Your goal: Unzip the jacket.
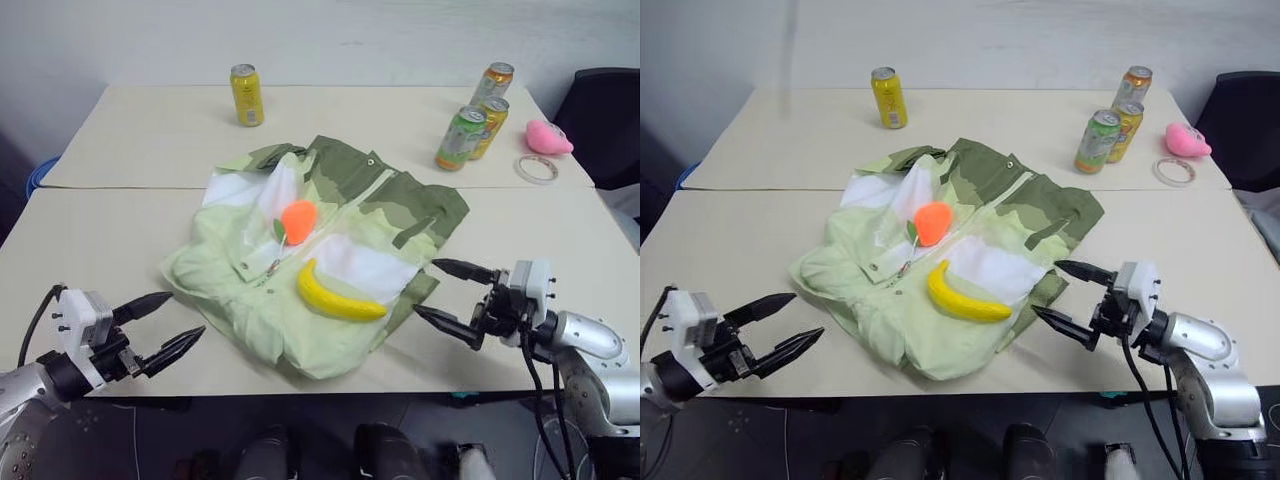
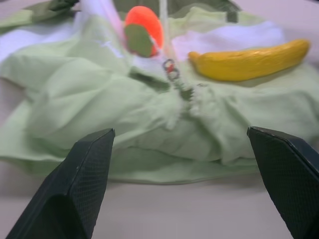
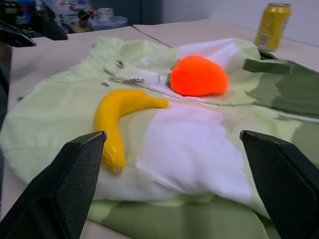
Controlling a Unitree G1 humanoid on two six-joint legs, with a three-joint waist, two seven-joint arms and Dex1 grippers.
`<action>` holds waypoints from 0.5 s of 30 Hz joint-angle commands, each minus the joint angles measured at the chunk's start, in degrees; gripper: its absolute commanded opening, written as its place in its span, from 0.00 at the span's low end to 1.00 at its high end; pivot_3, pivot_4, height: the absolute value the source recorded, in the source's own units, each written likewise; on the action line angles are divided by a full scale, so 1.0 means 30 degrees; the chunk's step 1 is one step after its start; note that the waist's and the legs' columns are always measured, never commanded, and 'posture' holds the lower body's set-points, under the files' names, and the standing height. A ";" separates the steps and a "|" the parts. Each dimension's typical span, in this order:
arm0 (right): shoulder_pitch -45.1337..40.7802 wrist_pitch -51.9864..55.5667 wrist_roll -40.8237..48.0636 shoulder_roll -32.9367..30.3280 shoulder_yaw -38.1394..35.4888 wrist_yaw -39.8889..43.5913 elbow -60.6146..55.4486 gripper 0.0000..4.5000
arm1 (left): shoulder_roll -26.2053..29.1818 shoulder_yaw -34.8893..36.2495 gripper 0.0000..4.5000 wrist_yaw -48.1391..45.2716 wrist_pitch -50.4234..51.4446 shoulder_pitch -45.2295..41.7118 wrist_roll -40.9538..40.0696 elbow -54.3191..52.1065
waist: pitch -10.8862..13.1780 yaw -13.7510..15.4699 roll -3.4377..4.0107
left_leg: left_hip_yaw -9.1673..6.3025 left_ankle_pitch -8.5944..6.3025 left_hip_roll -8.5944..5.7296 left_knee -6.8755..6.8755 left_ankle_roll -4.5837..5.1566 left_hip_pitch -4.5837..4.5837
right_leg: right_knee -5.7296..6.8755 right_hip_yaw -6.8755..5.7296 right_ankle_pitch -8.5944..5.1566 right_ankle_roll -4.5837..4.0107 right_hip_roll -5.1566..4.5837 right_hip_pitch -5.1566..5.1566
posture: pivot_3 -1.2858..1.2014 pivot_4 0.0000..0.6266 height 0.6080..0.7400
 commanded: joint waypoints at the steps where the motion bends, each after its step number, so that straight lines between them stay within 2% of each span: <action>1: -0.1723 0.4310 0.2734 -0.1264 0.0336 -0.1133 -0.2641 1.00 | 0.0641 -0.0021 1.00 -0.0847 0.0719 0.0000 -0.1376 -0.1302 | 0.0002 0.0015 0.0004 | -0.0003 0.0001 0.0002 0.0000 0.0000 -0.0004 | -0.0002 0.0005 -0.0001 -0.0002 -0.0008 -0.0008 | 0.52 0.24 1.00; 3: -0.3331 0.7015 0.3660 -0.1932 0.1485 -0.1749 -0.3587 1.00 | 0.0634 -0.0539 1.00 -0.0995 0.0254 -0.0524 -0.1196 -0.1870 | 0.0005 0.0018 0.0010 | -0.0018 -0.0001 0.0000 0.0002 -0.0002 -0.0005 | -0.0001 -0.0002 -0.0010 -0.0019 -0.0018 -0.0007 | 0.52 0.24 1.00; 6: -0.5430 1.0803 0.3388 -0.2847 0.3821 -0.2730 -0.3984 1.00 | 0.0881 -0.1775 1.00 -0.1336 -0.0200 -0.1332 -0.0279 -0.2009 | 0.0005 0.0052 0.0008 | -0.0028 0.0002 -0.0002 0.0003 -0.0007 -0.0007 | -0.0001 -0.0010 -0.0018 -0.0034 -0.0030 -0.0011 | 0.52 0.24 1.00; 13: -0.8333 1.1228 -0.0533 -0.0460 0.8853 -0.3732 -0.2033 1.00 | 0.0446 -0.3870 1.00 -0.1573 -0.1450 -0.2027 0.1254 -0.1365 | -0.0001 -0.0057 -0.0002 | -0.0030 0.0002 -0.0018 -0.0003 -0.0012 -0.0035 | 0.0004 -0.0049 -0.0032 -0.0062 -0.0021 -0.0020 | 0.52 0.24 1.00; 15: -0.8905 1.0465 -0.2429 0.0112 1.0313 -0.4007 -0.0956 0.91 | 0.0304 -0.4073 1.00 -0.1606 -0.1780 -0.2044 0.1538 -0.1052 | -0.0001 -0.0130 -0.0003 | -0.0019 0.0008 -0.0018 0.0000 -0.0004 -0.0034 | 0.0044 -0.0048 -0.0031 -0.0060 -0.0005 -0.0017 | 0.52 0.24 1.00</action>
